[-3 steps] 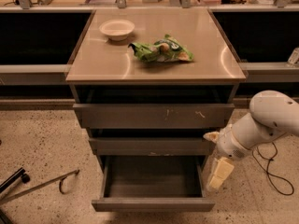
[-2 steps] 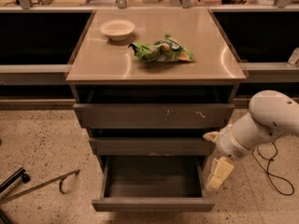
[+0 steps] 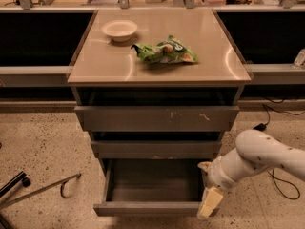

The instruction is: Close bottom drawer

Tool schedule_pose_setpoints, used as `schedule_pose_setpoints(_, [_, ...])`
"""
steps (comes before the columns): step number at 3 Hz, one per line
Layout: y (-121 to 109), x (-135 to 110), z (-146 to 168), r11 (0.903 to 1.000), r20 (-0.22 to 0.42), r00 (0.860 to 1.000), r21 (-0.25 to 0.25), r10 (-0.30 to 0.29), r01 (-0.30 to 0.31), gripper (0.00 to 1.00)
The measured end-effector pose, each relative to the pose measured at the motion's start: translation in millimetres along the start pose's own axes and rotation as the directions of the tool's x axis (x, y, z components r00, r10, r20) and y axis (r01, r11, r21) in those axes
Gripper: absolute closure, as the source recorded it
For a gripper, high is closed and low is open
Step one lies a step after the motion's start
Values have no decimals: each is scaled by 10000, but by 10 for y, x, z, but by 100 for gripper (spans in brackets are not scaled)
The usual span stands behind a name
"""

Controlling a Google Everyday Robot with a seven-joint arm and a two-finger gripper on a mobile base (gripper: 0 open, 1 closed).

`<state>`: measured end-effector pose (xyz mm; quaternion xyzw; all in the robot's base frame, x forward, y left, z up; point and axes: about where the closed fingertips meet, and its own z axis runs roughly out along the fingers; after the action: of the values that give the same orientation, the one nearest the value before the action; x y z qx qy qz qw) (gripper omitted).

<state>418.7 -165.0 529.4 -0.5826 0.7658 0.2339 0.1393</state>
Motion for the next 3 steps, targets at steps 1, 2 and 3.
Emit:
schedule_pose_setpoints(1, [10, 187, 758, 9987, 473, 9984, -434, 295, -274, 0])
schedule_pose_setpoints(2, [52, 320, 1374, 9916, 1280, 9897, -1197, 637, -484, 0])
schedule_pose_setpoints(3, [173, 383, 1557, 9850, 1311, 9876, -1599, 862, -647, 0])
